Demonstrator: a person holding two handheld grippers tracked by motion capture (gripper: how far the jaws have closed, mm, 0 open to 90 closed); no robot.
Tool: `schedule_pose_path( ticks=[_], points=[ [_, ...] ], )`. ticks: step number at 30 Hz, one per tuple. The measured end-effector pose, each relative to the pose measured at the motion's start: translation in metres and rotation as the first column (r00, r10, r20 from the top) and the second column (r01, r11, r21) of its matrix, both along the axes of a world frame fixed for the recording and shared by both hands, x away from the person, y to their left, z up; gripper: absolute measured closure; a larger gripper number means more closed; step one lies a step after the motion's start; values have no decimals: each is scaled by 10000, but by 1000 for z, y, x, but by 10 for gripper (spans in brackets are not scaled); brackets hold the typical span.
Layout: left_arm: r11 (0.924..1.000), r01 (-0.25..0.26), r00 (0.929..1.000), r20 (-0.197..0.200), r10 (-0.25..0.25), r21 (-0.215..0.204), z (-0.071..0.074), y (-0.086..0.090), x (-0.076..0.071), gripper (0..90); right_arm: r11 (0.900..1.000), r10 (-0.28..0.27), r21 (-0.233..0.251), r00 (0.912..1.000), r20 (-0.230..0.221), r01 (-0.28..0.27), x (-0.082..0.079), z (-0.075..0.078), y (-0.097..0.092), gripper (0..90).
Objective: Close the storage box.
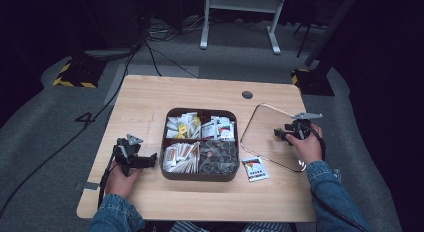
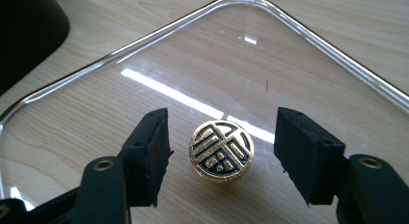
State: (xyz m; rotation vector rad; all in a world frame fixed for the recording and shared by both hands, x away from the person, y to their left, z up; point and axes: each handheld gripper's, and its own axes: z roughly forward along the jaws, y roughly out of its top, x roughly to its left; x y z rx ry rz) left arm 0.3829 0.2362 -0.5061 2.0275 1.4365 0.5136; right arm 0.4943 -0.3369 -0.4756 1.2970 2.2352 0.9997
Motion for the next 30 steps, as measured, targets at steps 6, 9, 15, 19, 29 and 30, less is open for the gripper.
schedule_pose_path(
  ticks=[6,9,15,19,29,30],
  points=[
    [10000,2,10000,0,-2,2,0,0,0,4,9997,112,-211,9997,-205,-116,1,-10,0,419],
    [10000,-1,10000,1,1,-1,0,0,0,4,9994,169,-305,9997,-203,-175,0,-13,0,434],
    [10000,-5,10000,-7,5,8,0,0,0,4,9973,389,-629,9992,117,-380,-2,-15,1,578],
    [10000,1,10000,1,-1,0,0,0,0,4,9971,446,-633,9988,186,-433,-2,-16,1,585],
    [10000,1,10000,-1,-1,0,0,0,0,4,9997,138,-221,9995,276,-132,-5,-14,-1,589],
    [10000,1,10000,-1,-1,0,0,0,0,4,9997,138,-221,9995,276,-132,-5,-14,-1,589]
  ],
)
